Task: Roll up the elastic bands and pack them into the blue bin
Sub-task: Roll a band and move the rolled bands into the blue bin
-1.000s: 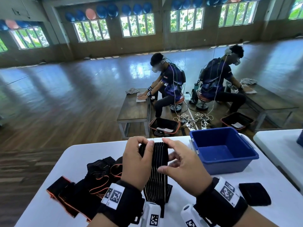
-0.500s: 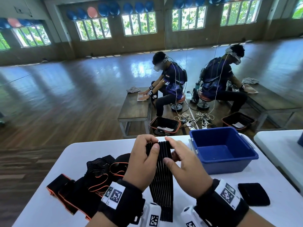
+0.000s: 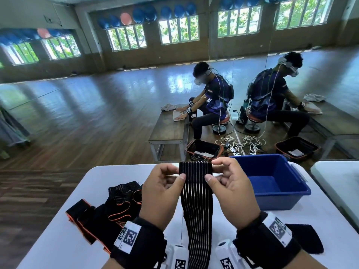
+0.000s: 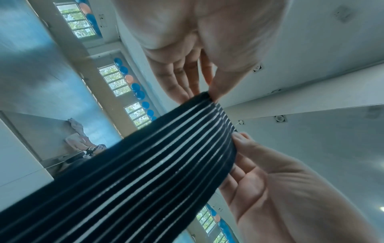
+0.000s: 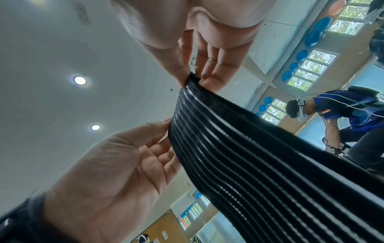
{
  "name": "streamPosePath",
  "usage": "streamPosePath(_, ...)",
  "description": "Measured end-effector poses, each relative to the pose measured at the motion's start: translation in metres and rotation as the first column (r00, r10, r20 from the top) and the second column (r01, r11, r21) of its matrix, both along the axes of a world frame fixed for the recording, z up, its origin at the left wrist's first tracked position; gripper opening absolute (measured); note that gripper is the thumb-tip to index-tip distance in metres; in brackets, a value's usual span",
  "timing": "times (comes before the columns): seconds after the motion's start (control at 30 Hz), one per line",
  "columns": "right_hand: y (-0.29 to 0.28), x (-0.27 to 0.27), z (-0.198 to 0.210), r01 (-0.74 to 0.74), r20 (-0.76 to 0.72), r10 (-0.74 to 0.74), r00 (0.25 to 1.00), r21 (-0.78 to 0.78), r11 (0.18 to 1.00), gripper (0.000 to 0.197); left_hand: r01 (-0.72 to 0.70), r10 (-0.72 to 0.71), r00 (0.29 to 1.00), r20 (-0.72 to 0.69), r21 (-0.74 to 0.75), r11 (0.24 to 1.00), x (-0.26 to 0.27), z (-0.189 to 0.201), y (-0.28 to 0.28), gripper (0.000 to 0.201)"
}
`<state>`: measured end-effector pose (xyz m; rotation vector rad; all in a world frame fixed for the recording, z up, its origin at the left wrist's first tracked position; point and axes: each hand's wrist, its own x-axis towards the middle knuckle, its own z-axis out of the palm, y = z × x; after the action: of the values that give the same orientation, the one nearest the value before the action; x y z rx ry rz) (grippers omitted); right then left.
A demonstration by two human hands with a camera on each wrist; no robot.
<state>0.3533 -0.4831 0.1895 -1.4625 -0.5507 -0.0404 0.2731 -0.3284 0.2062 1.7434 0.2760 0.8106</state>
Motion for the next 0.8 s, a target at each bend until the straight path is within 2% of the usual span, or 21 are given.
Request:
streamPosePath(0.13, -0.012, 0.004, 0.003, 0.018, -0.016, -0.018, 1.0, -0.026, 1.0, 0.027, 0.002, -0.002, 1.0, -0.005, 0.006, 1.0, 0.0, 0.011, -0.017, 0.027)
streamPosePath(0.23, -0.025, 0.004, 0.007, -0.041, 0.033, 0.045, 0.998, -0.089, 0.995, 0.026, 0.006, -0.006, 1.0, 0.014, 0.013, 1.0, -0.002, 0.016, -0.028, 0.032)
streamPosePath(0.33, -0.039, 0.005, 0.01, -0.129, 0.084, 0.149, 0.985, -0.208, 0.97, 0.035, 0.012, -0.012, 1.0, 0.018, -0.002, 1.0, -0.004, 0.018, -0.036, 0.037)
streamPosePath(0.43, -0.049, 0.008, 0.012, -0.148, 0.092, 0.181, 0.979, -0.288, 0.946, 0.043, 0.008, -0.008, 1.0, -0.007, -0.002, 1.0, -0.005, 0.016, -0.041, 0.033)
streamPosePath(0.6, -0.051, 0.004, 0.02, -0.206, -0.02, 0.206, 0.978, -0.193, 0.959, 0.039, 0.003, -0.003, 0.999, -0.037, 0.009, 1.0, -0.014, 0.021, -0.031, 0.027)
streamPosePath(0.8, -0.056, -0.008, 0.064, -0.316, -0.122, 0.313, 0.942, -0.004, 0.949, 0.04, 0.244, -0.242, 0.969, 0.052, -0.027, 0.969, -0.033, 0.064, -0.018, 0.022)
